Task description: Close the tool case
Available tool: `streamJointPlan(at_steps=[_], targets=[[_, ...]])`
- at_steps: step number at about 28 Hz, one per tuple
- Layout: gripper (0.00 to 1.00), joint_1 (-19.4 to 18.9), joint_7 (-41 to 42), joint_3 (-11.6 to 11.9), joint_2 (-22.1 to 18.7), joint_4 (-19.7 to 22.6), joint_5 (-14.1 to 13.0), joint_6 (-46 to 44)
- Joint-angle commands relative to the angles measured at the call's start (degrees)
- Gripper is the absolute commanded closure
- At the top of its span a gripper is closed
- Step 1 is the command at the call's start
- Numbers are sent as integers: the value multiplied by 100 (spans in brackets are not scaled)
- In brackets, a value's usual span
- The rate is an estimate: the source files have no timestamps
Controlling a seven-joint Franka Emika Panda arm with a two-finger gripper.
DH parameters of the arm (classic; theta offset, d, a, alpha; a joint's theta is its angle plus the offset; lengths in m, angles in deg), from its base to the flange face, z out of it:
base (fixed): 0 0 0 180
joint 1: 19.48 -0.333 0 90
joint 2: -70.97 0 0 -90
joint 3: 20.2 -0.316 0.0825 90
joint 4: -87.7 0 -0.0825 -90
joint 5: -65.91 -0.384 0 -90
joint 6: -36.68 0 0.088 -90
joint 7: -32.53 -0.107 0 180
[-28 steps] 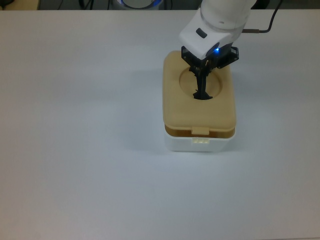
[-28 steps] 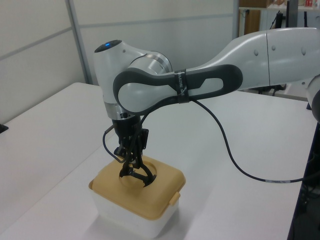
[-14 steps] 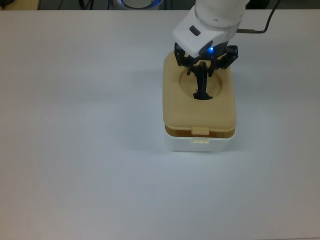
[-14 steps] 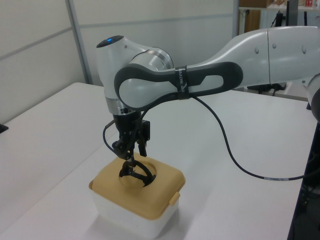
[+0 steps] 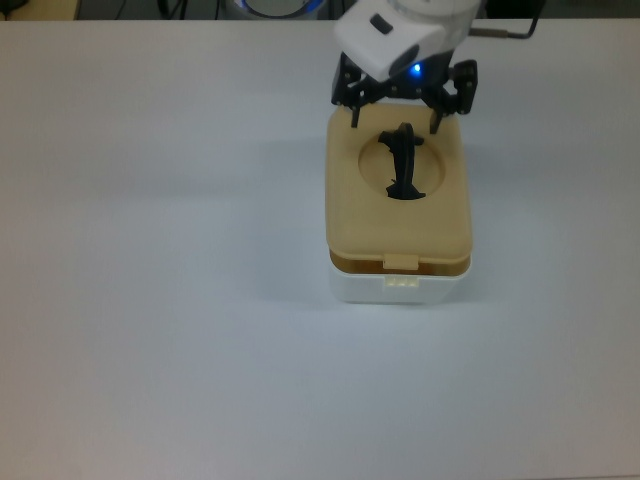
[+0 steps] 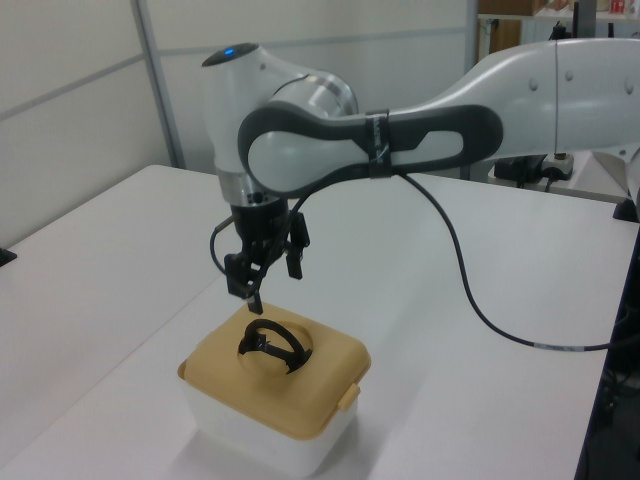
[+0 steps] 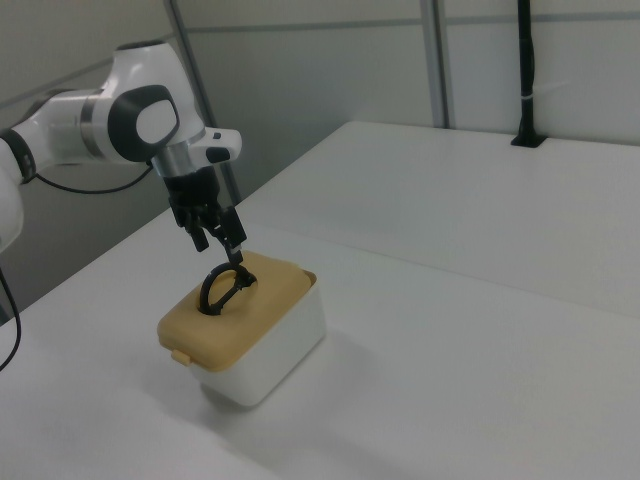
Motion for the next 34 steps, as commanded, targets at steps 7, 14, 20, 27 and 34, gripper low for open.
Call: streamJointPlan(at_steps=[7, 14, 20, 27, 34], targets=[[0, 415, 739, 29, -490, 144, 78, -622], [0, 933, 1090, 29, -719, 258, 87, -727], [0, 1557, 1644, 20, -868, 285, 78, -850], [0, 2067, 2022, 20, -991, 320, 60, -929], [0, 2296, 2128, 20, -1027, 320, 51, -973]])
